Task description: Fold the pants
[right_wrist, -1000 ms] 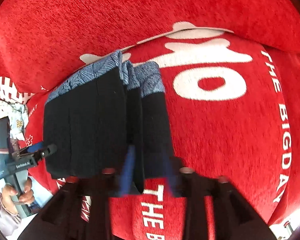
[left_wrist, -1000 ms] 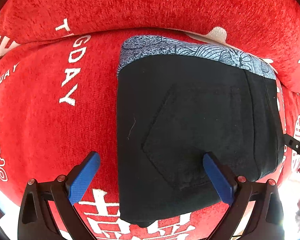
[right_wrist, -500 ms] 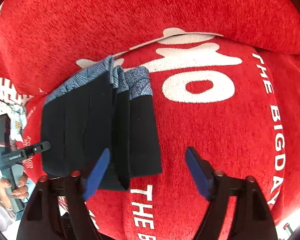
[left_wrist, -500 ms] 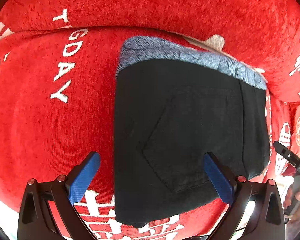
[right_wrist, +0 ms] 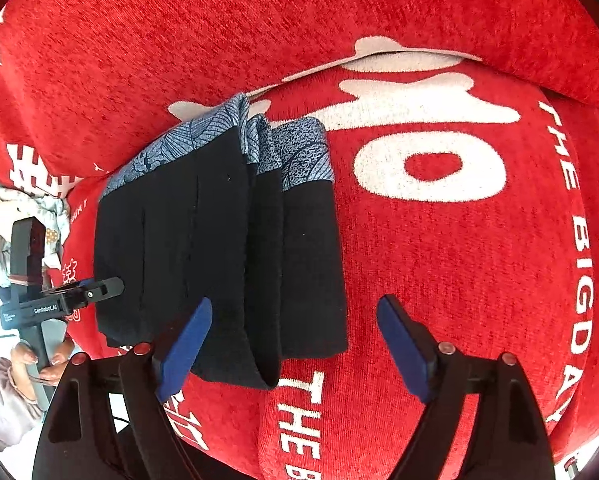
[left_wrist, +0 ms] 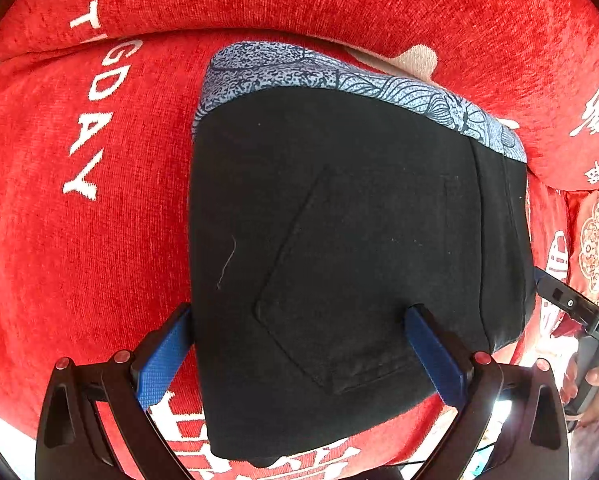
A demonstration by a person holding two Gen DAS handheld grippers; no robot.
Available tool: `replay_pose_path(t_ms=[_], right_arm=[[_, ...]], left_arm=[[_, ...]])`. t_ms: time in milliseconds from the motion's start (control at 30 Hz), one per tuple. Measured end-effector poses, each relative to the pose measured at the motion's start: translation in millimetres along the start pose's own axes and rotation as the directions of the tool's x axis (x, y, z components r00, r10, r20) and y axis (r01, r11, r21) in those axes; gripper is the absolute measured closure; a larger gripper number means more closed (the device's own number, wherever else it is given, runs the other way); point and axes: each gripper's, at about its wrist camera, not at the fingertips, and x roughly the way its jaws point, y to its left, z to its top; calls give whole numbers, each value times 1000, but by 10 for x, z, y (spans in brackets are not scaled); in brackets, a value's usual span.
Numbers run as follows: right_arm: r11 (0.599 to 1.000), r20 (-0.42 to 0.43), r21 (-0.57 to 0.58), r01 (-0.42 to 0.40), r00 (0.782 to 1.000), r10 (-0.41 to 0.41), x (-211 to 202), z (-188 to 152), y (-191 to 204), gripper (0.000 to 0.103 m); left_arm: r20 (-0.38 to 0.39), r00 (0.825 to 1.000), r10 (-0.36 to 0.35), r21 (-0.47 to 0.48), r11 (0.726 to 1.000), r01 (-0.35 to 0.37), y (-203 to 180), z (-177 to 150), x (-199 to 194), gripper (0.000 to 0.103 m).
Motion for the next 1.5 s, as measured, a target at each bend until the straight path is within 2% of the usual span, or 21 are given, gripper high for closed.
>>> replay_pose_path(t_ms=[200,467,1000,1233,1500], right_arm=[[999,-25,-21,37,999,-37,66,12,28,16],[1000,-32,-8,27,999,-27,89,1,-30,16],[998,-62,39,-48,997,51,213,59,-210,15],[996,-59,44,-77,995,80,222,78,-235,15],[986,-52,81,-146,987,151,262,83,-329,15]], left_arm=[[-11,1000,-18,-8,1000,18,19,36,53,0],[4,1000,-18,-3,1000,18,31,45,-11,0],[-11,997,-82,-38,996,82,178,15,89,0],[-4,996,-90,-32,995,90,406,-71,-10,0],[-2,995,-101,-12,995,101,421,-54,-34,0]])
